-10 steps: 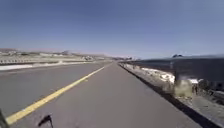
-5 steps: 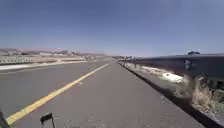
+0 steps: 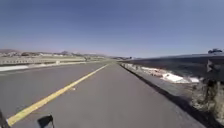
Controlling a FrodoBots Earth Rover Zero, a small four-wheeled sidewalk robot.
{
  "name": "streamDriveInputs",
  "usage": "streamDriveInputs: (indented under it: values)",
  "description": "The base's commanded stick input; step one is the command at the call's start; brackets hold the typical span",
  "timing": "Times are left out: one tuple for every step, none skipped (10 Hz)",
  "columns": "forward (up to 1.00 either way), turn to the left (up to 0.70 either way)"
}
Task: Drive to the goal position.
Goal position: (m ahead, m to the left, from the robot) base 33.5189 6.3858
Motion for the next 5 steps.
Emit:
streamDriveInputs:
  values:
    - [0.85, 0.0]
    - [0.85, 0.0]
    - [0.85, 0.0]
    - [0.85, 0.0]
    - [0.85, 0.0]
